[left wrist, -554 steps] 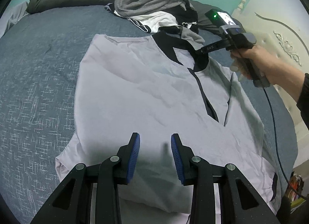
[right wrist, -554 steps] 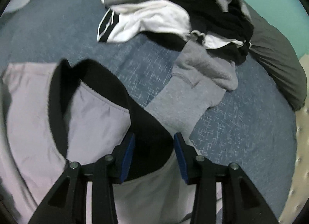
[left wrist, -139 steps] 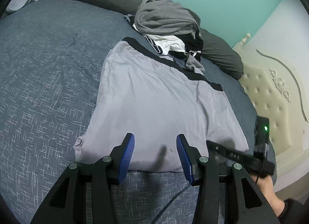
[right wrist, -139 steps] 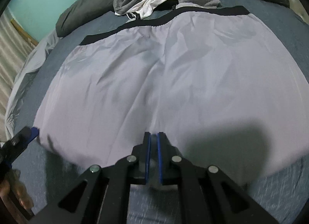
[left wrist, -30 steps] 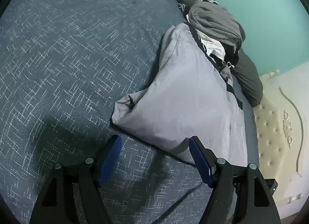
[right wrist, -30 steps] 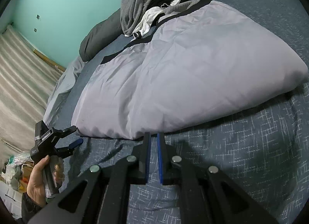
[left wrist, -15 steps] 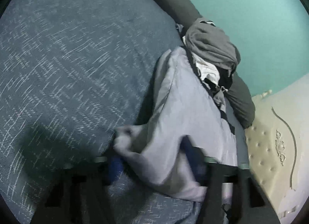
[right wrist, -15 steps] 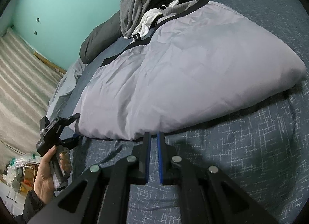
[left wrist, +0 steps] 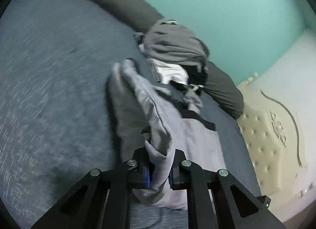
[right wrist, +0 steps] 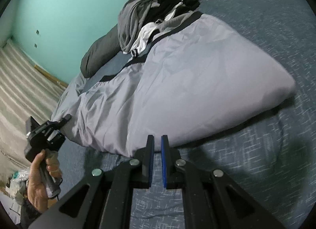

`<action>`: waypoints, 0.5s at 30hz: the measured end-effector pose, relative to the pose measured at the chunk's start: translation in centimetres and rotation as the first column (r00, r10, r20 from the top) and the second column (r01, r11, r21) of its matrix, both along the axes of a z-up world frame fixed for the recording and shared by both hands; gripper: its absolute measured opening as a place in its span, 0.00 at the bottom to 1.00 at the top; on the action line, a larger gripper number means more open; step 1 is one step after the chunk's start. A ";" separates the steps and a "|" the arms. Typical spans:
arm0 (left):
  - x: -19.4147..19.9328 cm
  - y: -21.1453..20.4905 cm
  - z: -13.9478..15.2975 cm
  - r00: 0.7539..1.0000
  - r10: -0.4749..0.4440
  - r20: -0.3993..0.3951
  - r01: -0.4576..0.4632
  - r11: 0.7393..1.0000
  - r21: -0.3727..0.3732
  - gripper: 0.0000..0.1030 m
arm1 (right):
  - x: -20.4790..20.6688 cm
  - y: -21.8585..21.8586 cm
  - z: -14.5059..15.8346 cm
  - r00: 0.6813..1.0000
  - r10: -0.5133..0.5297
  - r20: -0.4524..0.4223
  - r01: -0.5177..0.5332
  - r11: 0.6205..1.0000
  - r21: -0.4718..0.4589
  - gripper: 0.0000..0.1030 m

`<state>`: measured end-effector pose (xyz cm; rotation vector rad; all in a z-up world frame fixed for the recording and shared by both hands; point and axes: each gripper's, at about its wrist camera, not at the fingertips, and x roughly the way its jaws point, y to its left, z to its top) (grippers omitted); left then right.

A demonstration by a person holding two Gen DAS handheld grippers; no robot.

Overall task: Fold clothes
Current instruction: 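Lift the jacket side with the left tool, fold it over, release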

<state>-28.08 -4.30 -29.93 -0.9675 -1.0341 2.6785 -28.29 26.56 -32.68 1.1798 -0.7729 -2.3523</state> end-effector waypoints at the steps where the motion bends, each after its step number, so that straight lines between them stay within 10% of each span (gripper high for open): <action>1: -0.4 0.9 0.7 1.000 -0.015 -0.006 0.015 1.000 -0.011 0.11 | 0.0 0.4 0.1 1.000 -0.009 -0.001 0.009 1.000 -0.007 0.04; 15: -7.3 21.9 6.8 0.928 -0.371 -0.015 0.363 0.916 -0.171 0.09 | 0.0 7.9 1.5 0.987 -0.159 -0.016 0.157 0.983 -0.090 0.05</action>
